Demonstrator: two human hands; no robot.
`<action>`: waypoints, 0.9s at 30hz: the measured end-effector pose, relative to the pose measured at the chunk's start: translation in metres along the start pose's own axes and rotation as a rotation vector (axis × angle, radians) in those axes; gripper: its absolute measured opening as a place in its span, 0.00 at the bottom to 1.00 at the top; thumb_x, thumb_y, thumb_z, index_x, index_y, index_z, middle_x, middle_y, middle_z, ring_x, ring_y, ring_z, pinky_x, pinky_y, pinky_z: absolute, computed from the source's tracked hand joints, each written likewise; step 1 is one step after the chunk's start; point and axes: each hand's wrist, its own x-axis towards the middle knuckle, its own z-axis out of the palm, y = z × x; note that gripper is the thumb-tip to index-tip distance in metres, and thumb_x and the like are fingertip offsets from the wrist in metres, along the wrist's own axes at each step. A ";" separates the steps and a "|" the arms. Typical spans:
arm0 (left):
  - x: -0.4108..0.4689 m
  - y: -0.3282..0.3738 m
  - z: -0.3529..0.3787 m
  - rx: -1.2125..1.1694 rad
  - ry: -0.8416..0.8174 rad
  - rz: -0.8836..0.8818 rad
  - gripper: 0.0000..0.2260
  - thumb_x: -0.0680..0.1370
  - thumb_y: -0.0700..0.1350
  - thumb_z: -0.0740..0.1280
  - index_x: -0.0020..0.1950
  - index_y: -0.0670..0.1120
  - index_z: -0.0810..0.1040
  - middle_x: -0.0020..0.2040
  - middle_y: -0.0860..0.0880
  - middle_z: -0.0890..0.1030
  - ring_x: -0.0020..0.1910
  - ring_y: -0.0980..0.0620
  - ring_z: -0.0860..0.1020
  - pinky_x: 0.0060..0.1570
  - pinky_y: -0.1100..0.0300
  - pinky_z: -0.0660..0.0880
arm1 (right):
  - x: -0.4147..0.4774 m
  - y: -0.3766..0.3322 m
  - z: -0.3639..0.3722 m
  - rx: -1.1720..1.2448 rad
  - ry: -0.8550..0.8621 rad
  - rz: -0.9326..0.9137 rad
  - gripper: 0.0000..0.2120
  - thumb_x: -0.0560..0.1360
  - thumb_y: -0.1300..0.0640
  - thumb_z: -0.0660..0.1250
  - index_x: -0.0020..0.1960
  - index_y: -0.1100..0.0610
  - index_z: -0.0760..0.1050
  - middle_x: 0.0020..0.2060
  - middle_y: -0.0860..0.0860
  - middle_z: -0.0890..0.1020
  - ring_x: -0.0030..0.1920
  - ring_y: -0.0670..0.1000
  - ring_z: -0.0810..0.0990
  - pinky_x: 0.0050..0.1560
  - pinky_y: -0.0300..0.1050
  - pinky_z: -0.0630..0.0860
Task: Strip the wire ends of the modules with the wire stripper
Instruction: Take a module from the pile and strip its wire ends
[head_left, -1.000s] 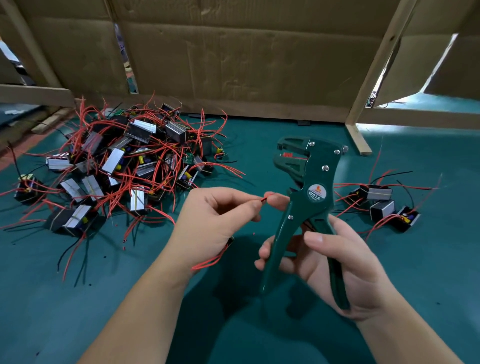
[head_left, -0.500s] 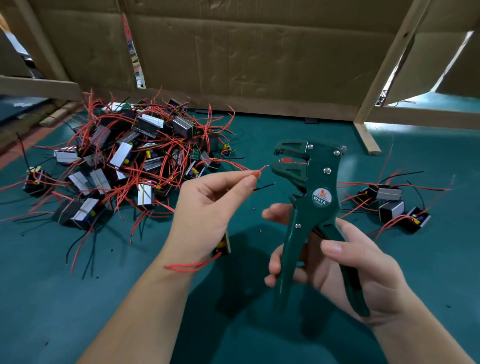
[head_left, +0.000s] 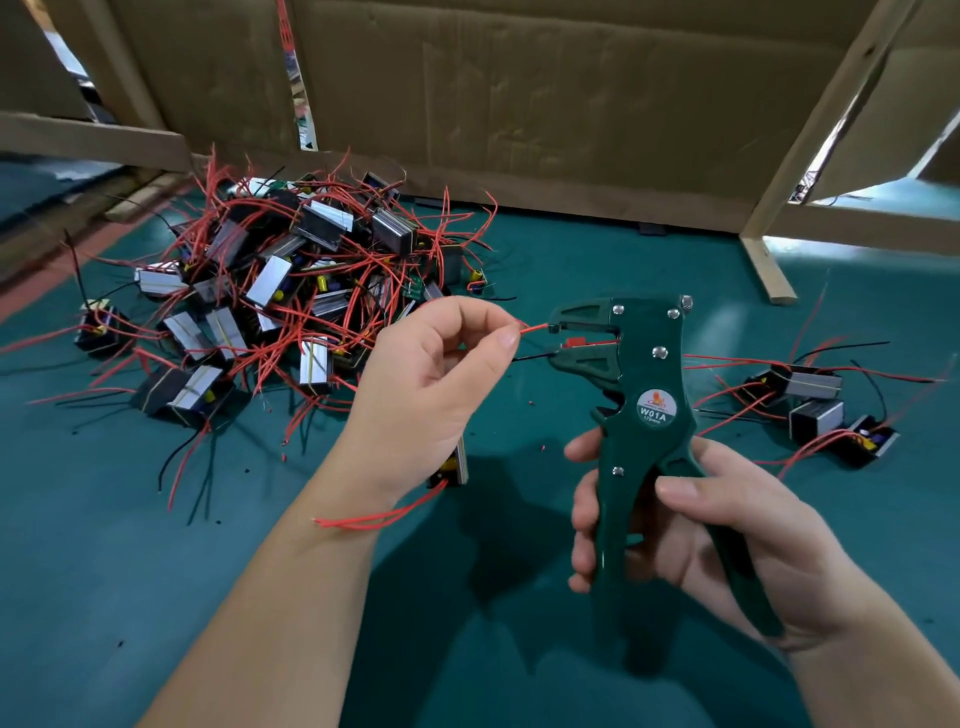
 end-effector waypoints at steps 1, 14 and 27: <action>0.000 0.000 0.000 0.001 -0.007 0.001 0.04 0.76 0.38 0.64 0.44 0.45 0.77 0.29 0.60 0.75 0.26 0.63 0.70 0.29 0.76 0.64 | 0.000 0.000 0.000 -0.011 0.016 0.003 0.26 0.64 0.54 0.77 0.57 0.65 0.76 0.42 0.65 0.79 0.40 0.64 0.79 0.44 0.61 0.76; 0.000 -0.002 -0.001 0.084 -0.015 0.030 0.04 0.73 0.39 0.67 0.41 0.48 0.80 0.34 0.54 0.77 0.32 0.63 0.73 0.35 0.73 0.68 | 0.001 0.005 0.002 -0.099 0.111 0.021 0.23 0.62 0.49 0.79 0.51 0.60 0.79 0.38 0.62 0.79 0.35 0.61 0.79 0.38 0.58 0.78; -0.001 -0.005 0.003 0.043 0.023 0.012 0.05 0.75 0.37 0.67 0.41 0.45 0.79 0.29 0.58 0.75 0.25 0.63 0.70 0.28 0.76 0.64 | -0.001 0.006 0.001 -0.101 0.076 0.008 0.25 0.64 0.48 0.79 0.53 0.61 0.78 0.40 0.64 0.79 0.37 0.63 0.79 0.40 0.60 0.77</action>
